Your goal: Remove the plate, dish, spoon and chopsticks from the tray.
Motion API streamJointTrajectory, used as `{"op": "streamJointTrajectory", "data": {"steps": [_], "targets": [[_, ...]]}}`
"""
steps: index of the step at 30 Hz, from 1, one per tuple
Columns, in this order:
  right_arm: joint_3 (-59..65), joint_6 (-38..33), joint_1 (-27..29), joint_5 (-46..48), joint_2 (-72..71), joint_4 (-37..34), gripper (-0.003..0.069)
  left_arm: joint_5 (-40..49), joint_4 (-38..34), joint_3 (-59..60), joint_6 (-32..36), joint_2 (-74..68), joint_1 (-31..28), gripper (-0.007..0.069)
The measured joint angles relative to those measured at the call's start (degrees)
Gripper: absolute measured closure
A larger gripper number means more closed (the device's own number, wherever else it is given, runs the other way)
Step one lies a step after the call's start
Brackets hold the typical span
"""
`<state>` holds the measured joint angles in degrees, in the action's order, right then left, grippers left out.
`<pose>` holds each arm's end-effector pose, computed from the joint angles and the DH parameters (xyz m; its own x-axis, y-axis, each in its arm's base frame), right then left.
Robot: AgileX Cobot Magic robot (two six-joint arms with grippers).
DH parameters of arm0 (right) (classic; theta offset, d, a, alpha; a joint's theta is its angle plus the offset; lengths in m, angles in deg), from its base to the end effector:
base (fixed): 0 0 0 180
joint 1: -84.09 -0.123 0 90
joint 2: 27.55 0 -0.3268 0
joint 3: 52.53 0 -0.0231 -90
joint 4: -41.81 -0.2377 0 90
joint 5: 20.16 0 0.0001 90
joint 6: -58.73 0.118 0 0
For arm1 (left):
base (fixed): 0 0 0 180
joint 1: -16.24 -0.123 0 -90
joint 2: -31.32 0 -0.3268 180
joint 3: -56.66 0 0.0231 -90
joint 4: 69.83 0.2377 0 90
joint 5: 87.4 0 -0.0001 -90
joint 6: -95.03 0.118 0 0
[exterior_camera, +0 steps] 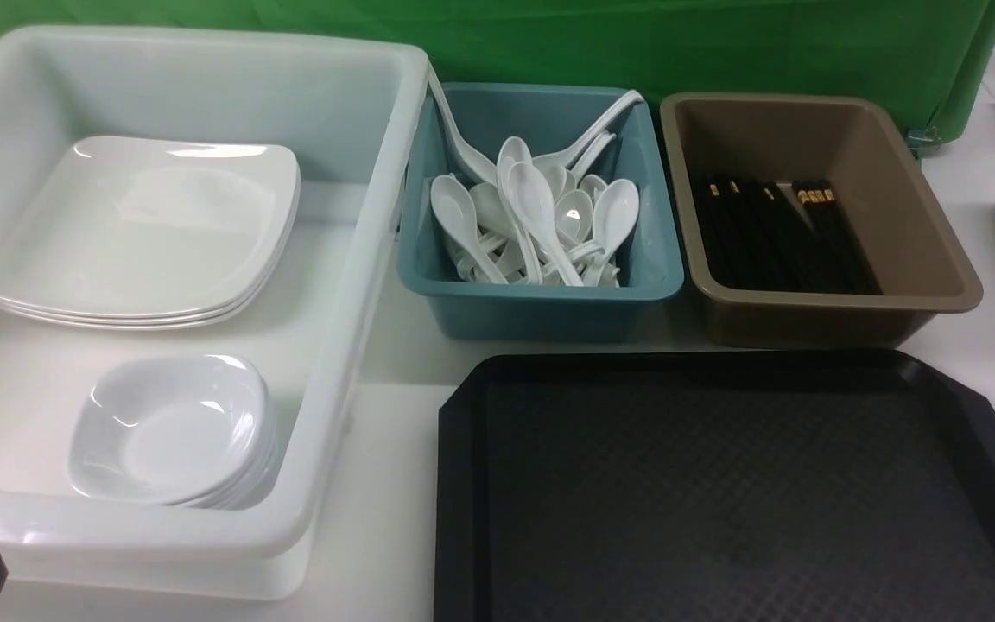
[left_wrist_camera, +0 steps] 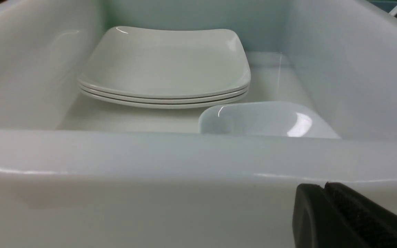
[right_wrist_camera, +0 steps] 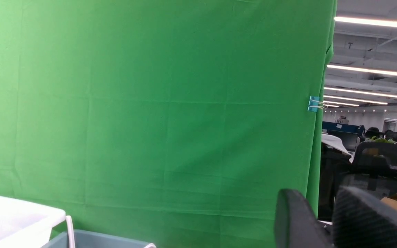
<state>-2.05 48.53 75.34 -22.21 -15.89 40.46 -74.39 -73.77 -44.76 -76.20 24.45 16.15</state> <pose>-0.0181 -0.0029 0.3793 0.5103 -0.0771 -0.8566 -0.0738 0.9884 -0.1330 0.0274 -0.0018 0.1866 -0.1449 0.0857 -0.9857 0.0263 0.9962 0.0828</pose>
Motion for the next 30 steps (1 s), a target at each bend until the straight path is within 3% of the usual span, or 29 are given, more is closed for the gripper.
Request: {"op": "streamJointTrajectory", "data": {"steps": [17, 21, 30], "targets": [[0.0, -0.1, 0.0, 0.1, 0.0, 0.0, 0.0428, 0.0, 0.0, 0.0, 0.0, 0.0, 0.0, 0.0613], [0.3, -2.5, 0.0, 4.4, -0.1, 0.0, 0.0424, 0.0, 0.0, 0.0, 0.0, 0.0, 0.0, 0.0613], [16.6, -5.8, 4.9, 9.3, -0.3, 0.0, 0.0421, 0.2, 0.2, 0.0, 0.0, 0.0, 0.0, 0.0613]]}}
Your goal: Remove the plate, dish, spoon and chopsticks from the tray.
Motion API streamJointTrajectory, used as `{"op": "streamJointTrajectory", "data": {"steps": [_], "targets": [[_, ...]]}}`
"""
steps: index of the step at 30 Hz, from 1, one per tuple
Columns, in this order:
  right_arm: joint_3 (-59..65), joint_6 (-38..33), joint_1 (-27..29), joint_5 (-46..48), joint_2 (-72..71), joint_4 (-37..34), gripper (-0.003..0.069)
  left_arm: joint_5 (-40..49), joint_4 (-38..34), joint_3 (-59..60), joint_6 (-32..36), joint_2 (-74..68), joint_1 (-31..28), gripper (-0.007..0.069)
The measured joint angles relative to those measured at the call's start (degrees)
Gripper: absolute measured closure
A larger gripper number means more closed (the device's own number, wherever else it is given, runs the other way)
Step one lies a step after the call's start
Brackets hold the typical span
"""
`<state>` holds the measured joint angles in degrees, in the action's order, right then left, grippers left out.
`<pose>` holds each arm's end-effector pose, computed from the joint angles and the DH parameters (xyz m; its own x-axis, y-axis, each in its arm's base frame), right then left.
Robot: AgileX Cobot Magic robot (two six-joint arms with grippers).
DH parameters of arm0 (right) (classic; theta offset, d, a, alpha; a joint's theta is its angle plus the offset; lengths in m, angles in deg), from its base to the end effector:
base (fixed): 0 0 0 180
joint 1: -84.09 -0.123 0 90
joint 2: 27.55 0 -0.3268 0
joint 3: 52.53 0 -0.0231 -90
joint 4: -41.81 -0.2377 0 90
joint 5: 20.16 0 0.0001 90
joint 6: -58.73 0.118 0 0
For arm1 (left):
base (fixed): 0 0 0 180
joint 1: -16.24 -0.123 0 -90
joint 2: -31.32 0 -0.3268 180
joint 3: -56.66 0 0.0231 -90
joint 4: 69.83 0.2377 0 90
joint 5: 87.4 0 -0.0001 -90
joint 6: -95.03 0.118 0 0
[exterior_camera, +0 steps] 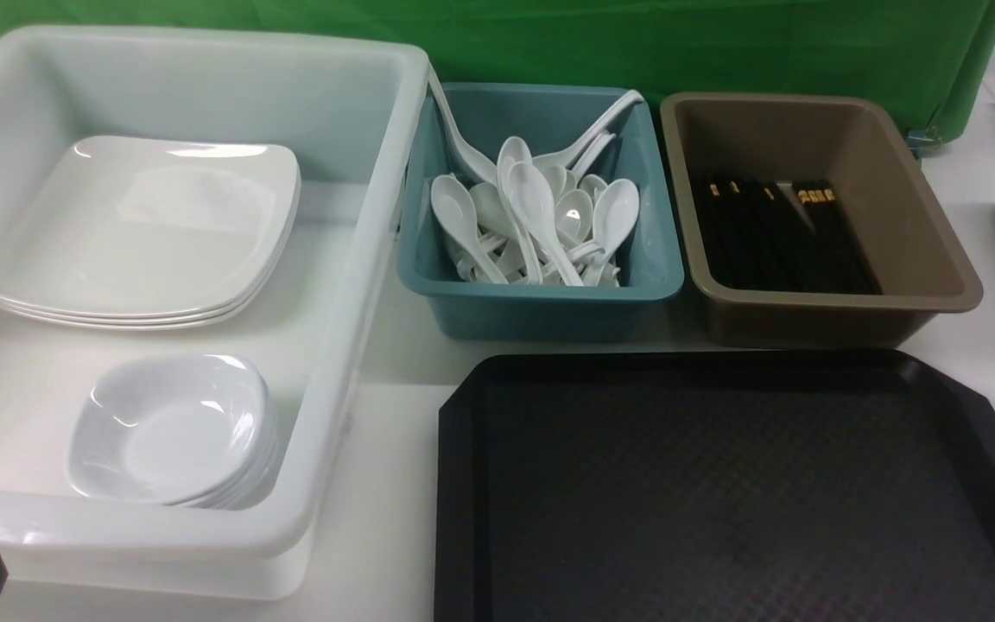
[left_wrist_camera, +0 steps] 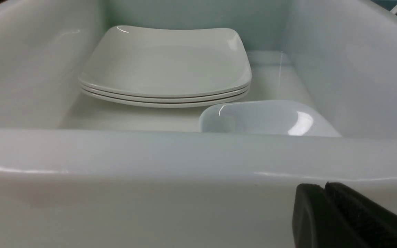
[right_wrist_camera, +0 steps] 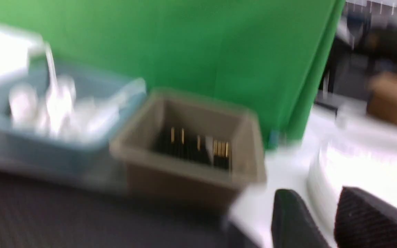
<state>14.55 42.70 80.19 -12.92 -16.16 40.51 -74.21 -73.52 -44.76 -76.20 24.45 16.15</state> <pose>0.0255 0.0021 0.2664 0.0902 -0.2489 -0.9643 -0.0495 0.9660 -0.2539 0.0273 -0.0017 0.1862 -0.1480 0.0900 -0.9849 0.0264 0.9959 0.0870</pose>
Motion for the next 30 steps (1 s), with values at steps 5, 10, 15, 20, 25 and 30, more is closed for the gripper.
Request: {"op": "streamJointTrajectory", "data": {"steps": [5, 10, 15, 20, 25, 30], "targets": [[10.9, 0.1, 1.4, 3.0, -2.9, 0.1, 0.0419, 0.0, 0.0, 0.0, 0.0, 0.0, 0.0, 0.0613], [11.5, -0.2, 1.4, 7.6, -4.5, 0.2, 0.0419, 0.1, 0.2, 0.0, 0.0, 0.0, 0.0, 0.0613], [11.5, 0.1, 1.4, 7.8, -4.5, 0.2, 0.0419, 0.0, 0.2, 0.0, 0.0, 0.0, 0.0, 0.0613], [11.5, 0.4, 1.4, 7.8, -4.5, 0.2, 0.0419, 0.0, 0.2, 0.0, 0.0, 0.0, 0.0, 0.0613], [11.5, 0.4, 1.4, 7.8, -4.5, 0.2, 0.0419, 0.0, 0.2, 0.0, 0.0, 0.0, 0.0, 0.0613], [11.5, 0.4, 1.4, 7.8, -4.5, 0.2, 0.0419, 0.0, 0.2, 0.0, 0.0, 0.0, 0.0, 0.0613]]}}
